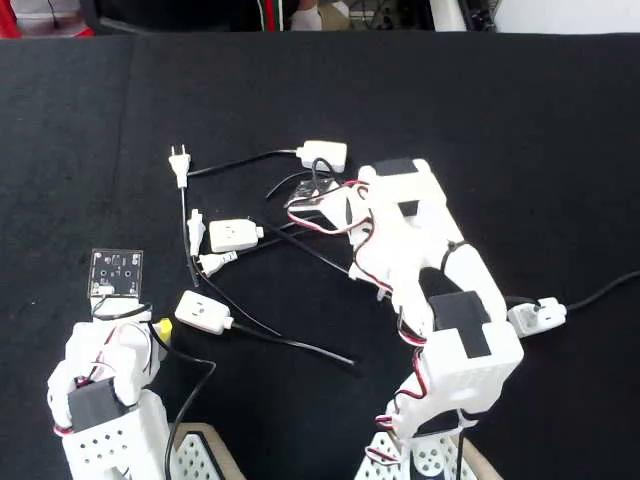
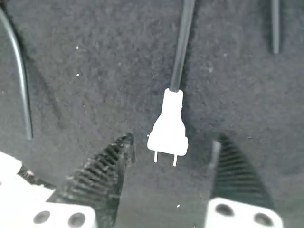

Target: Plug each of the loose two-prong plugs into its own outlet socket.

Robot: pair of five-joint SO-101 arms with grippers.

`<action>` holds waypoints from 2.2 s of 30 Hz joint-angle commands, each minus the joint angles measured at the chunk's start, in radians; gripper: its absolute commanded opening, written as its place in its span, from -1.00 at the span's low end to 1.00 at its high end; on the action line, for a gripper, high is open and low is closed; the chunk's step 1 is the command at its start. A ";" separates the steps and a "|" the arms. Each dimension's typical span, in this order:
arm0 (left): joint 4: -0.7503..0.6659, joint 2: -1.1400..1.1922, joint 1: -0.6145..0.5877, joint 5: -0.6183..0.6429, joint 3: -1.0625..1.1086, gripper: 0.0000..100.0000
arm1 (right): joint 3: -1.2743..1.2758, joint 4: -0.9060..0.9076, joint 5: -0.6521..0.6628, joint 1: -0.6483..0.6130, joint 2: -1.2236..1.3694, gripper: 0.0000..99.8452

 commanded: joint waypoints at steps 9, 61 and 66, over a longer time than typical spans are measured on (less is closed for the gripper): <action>0.003 -0.003 -0.002 -0.006 -0.002 -0.47 | 0.077 -0.242 0.061 0.064 -0.038 -0.90; 0.003 -0.003 -0.002 -0.006 -0.002 -0.47 | 0.211 -0.216 0.011 -0.006 -0.016 -0.69; 0.003 -0.003 -0.002 -0.006 -0.002 -0.47 | 0.229 -0.218 -0.017 -0.008 -0.016 -0.69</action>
